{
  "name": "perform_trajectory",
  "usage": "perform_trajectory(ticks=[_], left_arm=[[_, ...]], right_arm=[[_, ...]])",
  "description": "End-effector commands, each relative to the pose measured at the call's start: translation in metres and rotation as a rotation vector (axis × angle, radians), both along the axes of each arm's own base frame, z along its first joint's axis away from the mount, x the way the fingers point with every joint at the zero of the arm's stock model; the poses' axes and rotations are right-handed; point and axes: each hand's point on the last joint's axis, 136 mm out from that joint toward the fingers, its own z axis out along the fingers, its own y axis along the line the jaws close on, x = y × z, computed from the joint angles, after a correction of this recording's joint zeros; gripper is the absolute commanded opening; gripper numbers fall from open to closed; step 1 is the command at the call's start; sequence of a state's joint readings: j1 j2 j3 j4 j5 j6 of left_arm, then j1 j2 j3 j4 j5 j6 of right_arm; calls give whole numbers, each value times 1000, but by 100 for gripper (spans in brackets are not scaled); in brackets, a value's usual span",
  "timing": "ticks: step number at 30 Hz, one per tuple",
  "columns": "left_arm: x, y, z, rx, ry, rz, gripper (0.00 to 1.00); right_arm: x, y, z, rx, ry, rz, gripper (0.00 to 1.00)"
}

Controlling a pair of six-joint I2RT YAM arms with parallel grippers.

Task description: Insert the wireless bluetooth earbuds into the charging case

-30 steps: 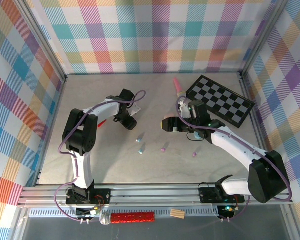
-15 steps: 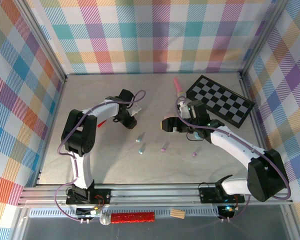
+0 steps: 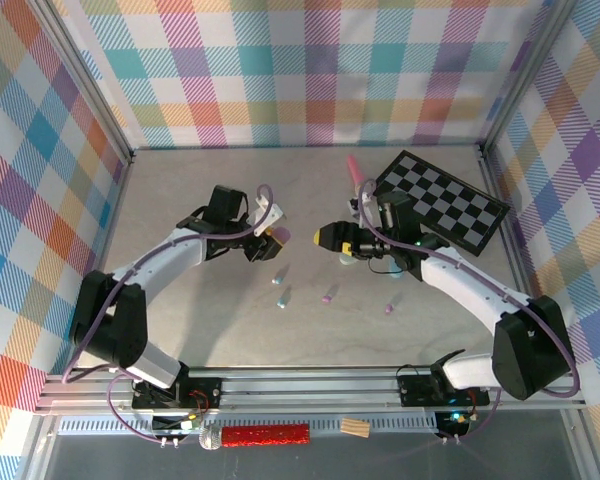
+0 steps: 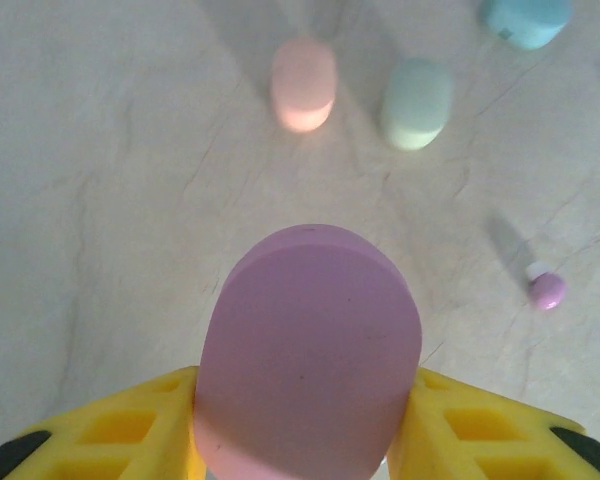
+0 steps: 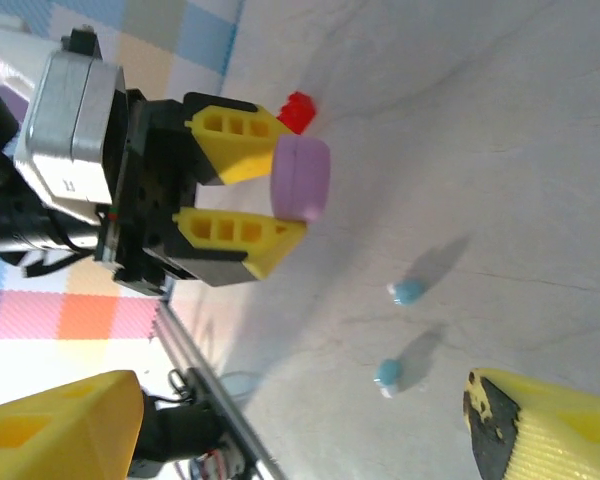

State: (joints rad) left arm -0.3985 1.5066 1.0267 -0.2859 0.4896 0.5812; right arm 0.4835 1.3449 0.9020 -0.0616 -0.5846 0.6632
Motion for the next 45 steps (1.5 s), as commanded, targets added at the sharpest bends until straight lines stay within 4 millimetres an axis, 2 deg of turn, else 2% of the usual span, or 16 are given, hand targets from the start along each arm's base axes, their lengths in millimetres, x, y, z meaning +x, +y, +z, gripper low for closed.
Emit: perform_trajectory(ticks=[1,5,10,19,29,35,38,41,45], left_arm=[[-15,-27,36,-113,-140,-145,45],[-26,-39,57,-144,-208,-187,44],[-39,-50,68,-137,-225,-238,44],[-53,-60,80,-110,-256,-278,44],[-56,-69,86,-107,-273,-287,44],[-55,-74,85,-106,-267,-295,44],[-55,-74,83,-102,-262,-296,45],[-56,-74,81,-98,-258,-297,45],[-56,-71,78,-94,-263,-281,47]], right_arm=[[-4,15,30,108,25,82,83],[-7,18,33,118,44,110,81],[-8,20,34,129,56,131,78],[-12,22,32,131,81,159,59],[-14,25,24,131,116,177,48],[-14,25,17,122,139,182,46],[-13,25,14,118,147,181,41],[-12,24,12,105,141,167,29],[-10,21,18,103,121,151,20]])
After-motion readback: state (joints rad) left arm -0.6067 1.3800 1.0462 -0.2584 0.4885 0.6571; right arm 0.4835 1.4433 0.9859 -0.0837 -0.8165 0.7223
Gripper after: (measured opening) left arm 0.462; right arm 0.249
